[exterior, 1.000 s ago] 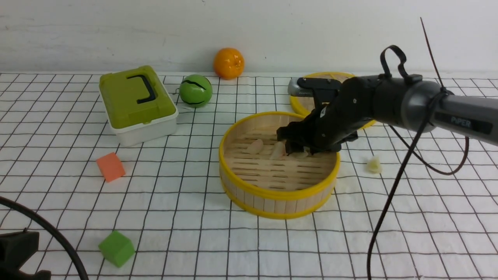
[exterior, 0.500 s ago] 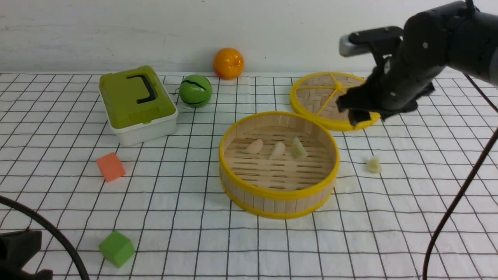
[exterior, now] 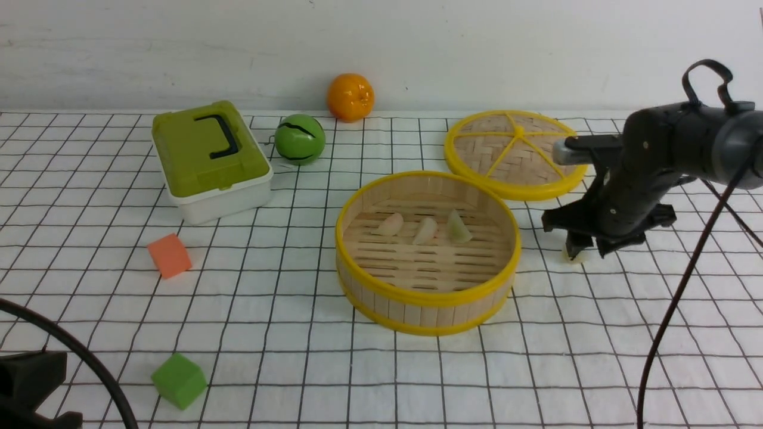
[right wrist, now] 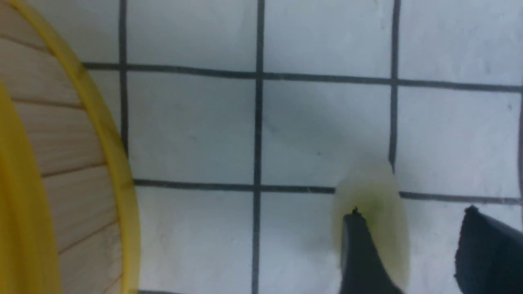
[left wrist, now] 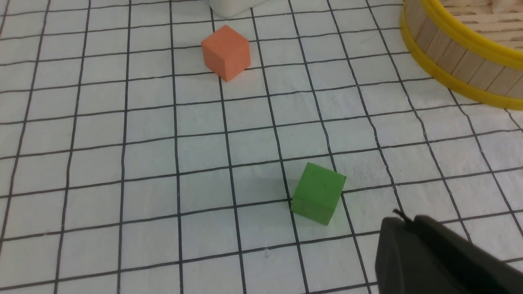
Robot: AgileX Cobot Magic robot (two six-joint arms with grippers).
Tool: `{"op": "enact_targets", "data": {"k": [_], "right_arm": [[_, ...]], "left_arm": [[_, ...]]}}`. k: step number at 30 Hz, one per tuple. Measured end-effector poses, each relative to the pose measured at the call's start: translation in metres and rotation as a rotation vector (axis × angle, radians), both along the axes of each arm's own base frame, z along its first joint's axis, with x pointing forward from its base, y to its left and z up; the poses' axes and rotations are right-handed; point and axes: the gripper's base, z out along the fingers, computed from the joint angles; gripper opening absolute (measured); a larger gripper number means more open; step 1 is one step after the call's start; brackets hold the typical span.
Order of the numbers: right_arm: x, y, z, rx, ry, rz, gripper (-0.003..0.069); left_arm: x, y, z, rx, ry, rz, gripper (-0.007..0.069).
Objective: Put the dumplings into the steamer on the table with the white tablecloth.
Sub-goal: 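Reach for and grasp a dumpling lying on the table beside the steamer, then place the dumpling in the bamboo steamer basket with the right gripper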
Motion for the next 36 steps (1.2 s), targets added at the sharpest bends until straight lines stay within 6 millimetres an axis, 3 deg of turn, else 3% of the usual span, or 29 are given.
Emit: {"op": "enact_targets", "data": {"k": [4,15,17,18,21,23,26,31,36], "right_arm": [[0.002,0.002,-0.006,0.019,0.002,-0.009,0.0211],[0.001,0.003,0.001,0.050,-0.012,-0.022,0.0181],[-0.002,0.003,0.019,0.050,-0.050,-0.009,0.0180],[-0.002,0.003,0.019,0.049,-0.050,-0.008,0.0180],[-0.012,0.007,0.066,0.080,-0.152,0.022,0.0180],[-0.014,0.010,0.075,0.097,-0.170,0.032,0.0180],[-0.024,0.038,0.093,0.181,-0.201,0.103,0.0180],[-0.028,0.086,0.080,0.240,-0.210,0.215,0.0178],[-0.019,0.100,0.045,0.248,-0.174,0.213,0.0176]], "left_arm": [[0.000,0.000,0.000,0.000,0.000,0.000,0.0020],[0.000,0.000,0.000,-0.002,0.001,0.000,0.0020],[0.000,0.000,0.000,-0.002,0.001,0.000,0.0020],[0.000,0.000,0.000,-0.002,0.001,0.000,0.0020],[0.000,0.000,0.000,-0.002,0.001,0.000,0.0020],[0.000,0.000,0.000,-0.002,0.001,0.000,0.0020],[0.000,0.000,0.000,-0.002,0.001,0.000,0.0020],[0.000,0.000,0.000,-0.002,0.001,0.000,0.0024],[0.000,0.000,0.000,-0.003,-0.001,-0.002,0.0030]]}}
